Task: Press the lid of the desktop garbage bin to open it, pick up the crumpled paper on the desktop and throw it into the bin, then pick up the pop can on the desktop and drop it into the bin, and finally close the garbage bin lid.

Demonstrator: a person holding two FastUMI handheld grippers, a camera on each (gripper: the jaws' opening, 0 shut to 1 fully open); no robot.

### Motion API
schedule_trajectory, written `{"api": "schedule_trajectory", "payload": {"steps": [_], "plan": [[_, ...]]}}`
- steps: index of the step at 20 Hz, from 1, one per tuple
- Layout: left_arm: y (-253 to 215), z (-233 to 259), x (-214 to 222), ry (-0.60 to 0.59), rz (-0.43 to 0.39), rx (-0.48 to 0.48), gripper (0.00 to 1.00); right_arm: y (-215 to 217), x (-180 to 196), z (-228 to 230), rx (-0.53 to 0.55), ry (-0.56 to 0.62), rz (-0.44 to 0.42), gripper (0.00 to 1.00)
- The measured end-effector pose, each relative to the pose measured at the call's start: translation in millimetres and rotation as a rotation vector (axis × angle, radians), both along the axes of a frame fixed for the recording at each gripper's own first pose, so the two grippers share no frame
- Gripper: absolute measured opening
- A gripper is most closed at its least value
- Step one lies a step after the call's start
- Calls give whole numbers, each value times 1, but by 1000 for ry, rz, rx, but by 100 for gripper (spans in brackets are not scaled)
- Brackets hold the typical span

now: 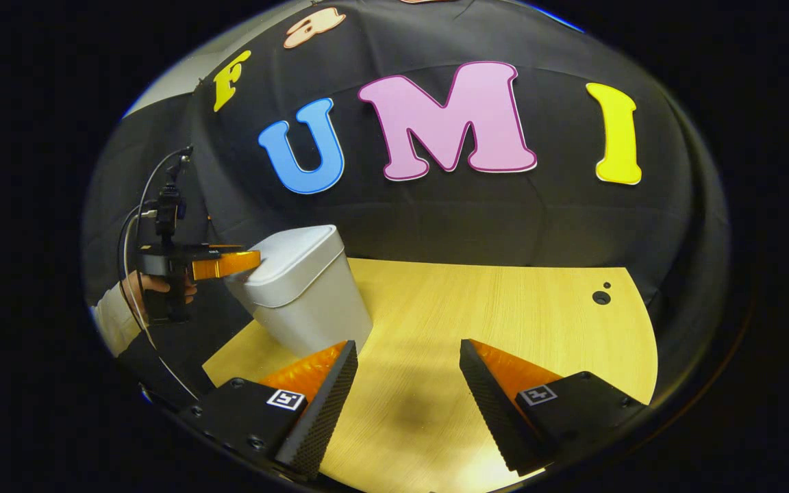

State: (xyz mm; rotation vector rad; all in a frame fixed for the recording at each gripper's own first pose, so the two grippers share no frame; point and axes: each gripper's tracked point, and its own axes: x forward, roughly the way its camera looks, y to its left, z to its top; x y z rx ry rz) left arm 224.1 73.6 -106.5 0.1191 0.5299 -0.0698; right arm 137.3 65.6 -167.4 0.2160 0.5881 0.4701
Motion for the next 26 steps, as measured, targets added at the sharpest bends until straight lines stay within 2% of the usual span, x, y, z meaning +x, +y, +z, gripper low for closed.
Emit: {"api": "schedule_trajectory", "payload": {"steps": [3,7,9,11,12,14,20,23,26], "plan": [[0,-3,-4,-3,6,-22,99,3,-12,-6,2,14,14,97],[-1,3,3,-94,-2,-21,98,0,-20,-11,-28,15,16,97],[4,3,2,-97,0,8,97,0,-21,0,-39,-14,18,97],[5,15,4,-133,7,37,98,1,-23,11,-50,-45,15,97],[3,26,0,-159,2,45,95,2,-24,16,-49,-54,13,97],[-5,49,-9,-220,-15,35,95,3,-29,16,-49,-79,5,97],[-45,125,-51,-402,-89,8,95,0,-33,83,-36,-238,-118,98],[-63,132,-82,-417,-140,-12,95,-7,-42,114,-22,-305,-208,98],[-80,127,-109,-400,-161,-106,96,-21,-57,142,-25,-369,-312,98]]}}
